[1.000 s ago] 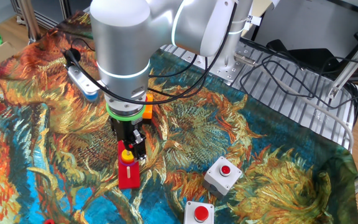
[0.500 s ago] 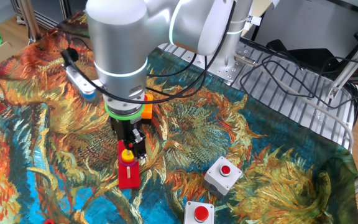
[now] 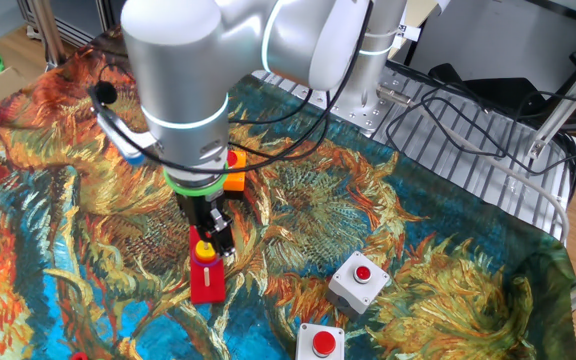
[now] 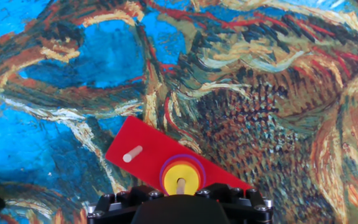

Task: Take out one Hanoi block and throw it aside

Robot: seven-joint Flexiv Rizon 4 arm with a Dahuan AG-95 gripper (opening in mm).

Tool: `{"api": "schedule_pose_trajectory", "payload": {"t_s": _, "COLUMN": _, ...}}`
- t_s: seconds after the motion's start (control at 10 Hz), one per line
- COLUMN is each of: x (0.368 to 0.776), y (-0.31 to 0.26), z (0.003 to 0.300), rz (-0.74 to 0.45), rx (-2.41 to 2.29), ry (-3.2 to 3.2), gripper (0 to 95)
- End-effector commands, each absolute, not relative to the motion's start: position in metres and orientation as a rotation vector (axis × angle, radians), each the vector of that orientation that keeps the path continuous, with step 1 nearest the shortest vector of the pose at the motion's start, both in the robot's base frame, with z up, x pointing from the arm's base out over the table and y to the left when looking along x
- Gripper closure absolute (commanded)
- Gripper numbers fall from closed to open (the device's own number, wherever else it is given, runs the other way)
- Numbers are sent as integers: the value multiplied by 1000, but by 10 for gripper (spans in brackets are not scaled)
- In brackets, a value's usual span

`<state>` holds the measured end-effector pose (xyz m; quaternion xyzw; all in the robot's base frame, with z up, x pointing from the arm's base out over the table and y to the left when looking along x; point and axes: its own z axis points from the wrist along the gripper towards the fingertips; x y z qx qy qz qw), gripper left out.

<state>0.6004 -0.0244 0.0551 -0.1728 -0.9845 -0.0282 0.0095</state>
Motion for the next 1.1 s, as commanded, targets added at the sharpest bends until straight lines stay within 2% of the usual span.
{"api": "schedule_pose_trajectory", "payload": {"t_s": 0.1, "x": 600, "y": -23, "z": 51, "rz": -85, "rx": -534, "ry": -3081, "gripper": 190}}
{"api": "schedule_pose_trajectory", "payload": {"t_s": 1.0, "x": 606, "y": -24, "z": 32, "rz": -55, "rx": -538, "ry": -3090, "gripper": 190}}
{"api": "schedule_pose_trajectory", "payload": {"t_s": 1.1, "x": 606, "y": -24, "z": 31, "rz": -55, "rx": -537, "ry": -3090, "gripper": 380}}
